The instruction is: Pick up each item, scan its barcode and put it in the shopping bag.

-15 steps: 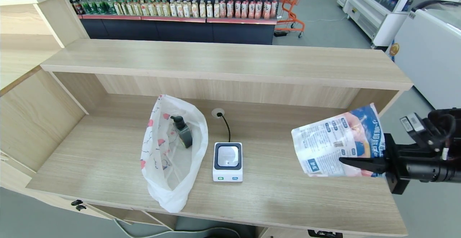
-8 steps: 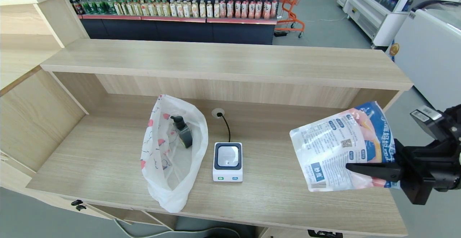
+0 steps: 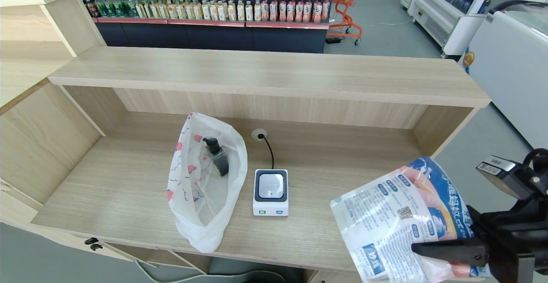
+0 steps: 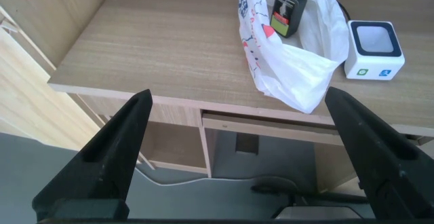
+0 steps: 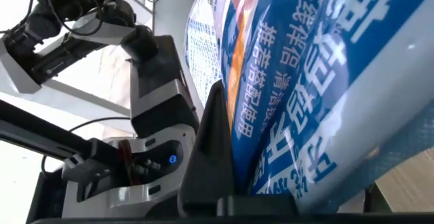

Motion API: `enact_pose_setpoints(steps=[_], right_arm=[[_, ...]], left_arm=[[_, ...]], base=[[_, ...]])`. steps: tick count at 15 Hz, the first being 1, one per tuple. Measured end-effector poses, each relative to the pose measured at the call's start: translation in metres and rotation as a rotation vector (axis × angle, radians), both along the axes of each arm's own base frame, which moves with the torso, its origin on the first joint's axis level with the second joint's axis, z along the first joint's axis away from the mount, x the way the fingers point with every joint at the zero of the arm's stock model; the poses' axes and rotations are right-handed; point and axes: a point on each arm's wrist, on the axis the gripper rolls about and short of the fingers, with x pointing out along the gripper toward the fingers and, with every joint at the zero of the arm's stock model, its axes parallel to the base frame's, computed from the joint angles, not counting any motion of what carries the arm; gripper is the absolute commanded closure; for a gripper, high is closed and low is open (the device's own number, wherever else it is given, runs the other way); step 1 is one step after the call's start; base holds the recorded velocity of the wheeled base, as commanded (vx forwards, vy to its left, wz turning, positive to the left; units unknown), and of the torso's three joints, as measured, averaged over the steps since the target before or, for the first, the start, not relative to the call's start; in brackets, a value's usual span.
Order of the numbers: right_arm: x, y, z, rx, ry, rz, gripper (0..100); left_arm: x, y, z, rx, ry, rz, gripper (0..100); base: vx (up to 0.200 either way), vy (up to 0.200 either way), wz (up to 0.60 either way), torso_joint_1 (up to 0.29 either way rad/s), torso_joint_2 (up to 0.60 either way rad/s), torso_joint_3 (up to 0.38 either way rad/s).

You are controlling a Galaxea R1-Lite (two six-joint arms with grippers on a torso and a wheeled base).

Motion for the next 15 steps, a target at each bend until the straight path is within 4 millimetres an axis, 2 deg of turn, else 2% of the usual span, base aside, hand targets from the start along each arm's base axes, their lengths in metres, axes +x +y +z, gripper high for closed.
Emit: enact_pose_setpoints(steps=[9, 15], right_arm=[[0.001, 0.021, -0.010, -0.018, 0.053, 0.104, 100], [0.005, 0.024, -0.012, -0.020, 0.073, 0.113, 100]], left_arm=[[0.000, 0.000, 0.000, 0.000, 0.000, 0.000, 0], [0.000, 0.000, 0.000, 0.000, 0.001, 0.000, 0]], base=[[0.000, 0.000, 0.00, 0.000, 0.00, 0.000], [0.000, 0.000, 0.00, 0.000, 0.00, 0.000]])
